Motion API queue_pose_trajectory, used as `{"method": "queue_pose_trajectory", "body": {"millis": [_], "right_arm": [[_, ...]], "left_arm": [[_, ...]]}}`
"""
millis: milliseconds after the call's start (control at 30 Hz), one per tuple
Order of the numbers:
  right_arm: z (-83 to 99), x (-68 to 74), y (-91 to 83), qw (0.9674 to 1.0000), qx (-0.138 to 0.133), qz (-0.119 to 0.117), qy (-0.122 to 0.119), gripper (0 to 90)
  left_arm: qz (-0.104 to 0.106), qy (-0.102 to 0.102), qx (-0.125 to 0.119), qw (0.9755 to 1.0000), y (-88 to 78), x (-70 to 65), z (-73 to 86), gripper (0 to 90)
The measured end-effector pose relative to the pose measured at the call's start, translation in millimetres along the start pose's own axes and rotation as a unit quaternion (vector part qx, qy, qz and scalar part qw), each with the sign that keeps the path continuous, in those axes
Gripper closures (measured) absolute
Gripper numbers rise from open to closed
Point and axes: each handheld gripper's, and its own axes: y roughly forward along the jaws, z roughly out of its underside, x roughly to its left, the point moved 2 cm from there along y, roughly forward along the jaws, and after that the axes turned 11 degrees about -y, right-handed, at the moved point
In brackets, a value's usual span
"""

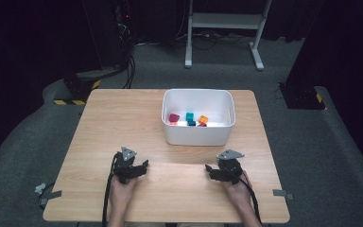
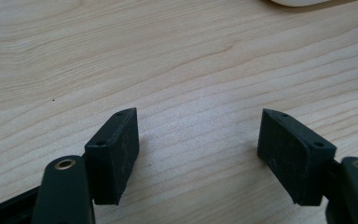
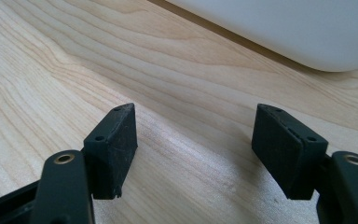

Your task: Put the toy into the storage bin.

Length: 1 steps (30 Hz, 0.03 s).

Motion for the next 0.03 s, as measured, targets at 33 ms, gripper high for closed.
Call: {"method": "queue_pose_trajectory", "body": {"millis": [33], "right_arm": [[0.0,0.0,0.0,1.0000,0.000,0.000,0.000,31.0]], "left_arm": [[0.000,0.000,0.000,1.0000,0.0,-0.2,0.1,29.1]]}}
